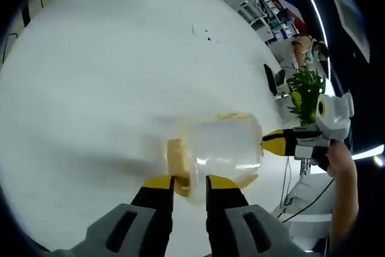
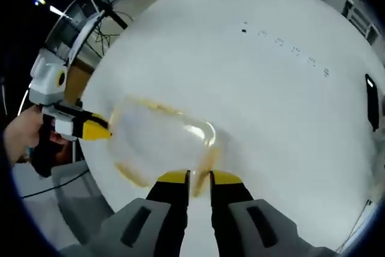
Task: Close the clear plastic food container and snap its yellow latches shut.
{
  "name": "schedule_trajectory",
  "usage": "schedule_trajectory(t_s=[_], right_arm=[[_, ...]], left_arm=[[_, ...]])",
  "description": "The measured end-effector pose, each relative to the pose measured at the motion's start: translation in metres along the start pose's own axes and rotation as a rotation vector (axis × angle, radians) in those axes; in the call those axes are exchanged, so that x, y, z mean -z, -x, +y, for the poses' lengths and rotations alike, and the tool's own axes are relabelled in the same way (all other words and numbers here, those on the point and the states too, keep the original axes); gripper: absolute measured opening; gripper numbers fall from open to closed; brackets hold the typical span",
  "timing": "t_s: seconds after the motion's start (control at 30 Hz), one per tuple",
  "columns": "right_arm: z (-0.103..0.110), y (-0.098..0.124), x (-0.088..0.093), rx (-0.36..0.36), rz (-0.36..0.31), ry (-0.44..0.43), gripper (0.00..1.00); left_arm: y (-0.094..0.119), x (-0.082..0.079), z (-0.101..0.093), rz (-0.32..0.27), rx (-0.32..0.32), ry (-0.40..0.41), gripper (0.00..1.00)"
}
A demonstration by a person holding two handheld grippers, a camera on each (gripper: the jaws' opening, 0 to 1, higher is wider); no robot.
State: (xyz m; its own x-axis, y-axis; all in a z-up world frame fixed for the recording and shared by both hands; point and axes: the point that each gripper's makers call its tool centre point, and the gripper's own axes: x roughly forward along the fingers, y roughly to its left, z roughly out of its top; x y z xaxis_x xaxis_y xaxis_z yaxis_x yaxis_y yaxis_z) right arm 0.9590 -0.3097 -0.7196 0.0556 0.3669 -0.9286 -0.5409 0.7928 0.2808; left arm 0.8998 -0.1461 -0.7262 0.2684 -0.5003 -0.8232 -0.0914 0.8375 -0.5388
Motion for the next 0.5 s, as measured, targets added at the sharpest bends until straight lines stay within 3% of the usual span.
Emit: schedule_trajectory(t_s=[0.37, 0.5], right_arm=[[-0.004, -0.003, -0.001, -0.023, 0.019, -0.053, 0.13], [0.004, -0.006, 0.012, -0.057, 0.081, -0.067, 0.23]], left_arm=[[0.0, -0.001, -0.001, 0.025, 0.0, -0.004, 0.15], [-0.001, 0.0, -0.002, 0.026, 0.0, -0.007, 0.16]])
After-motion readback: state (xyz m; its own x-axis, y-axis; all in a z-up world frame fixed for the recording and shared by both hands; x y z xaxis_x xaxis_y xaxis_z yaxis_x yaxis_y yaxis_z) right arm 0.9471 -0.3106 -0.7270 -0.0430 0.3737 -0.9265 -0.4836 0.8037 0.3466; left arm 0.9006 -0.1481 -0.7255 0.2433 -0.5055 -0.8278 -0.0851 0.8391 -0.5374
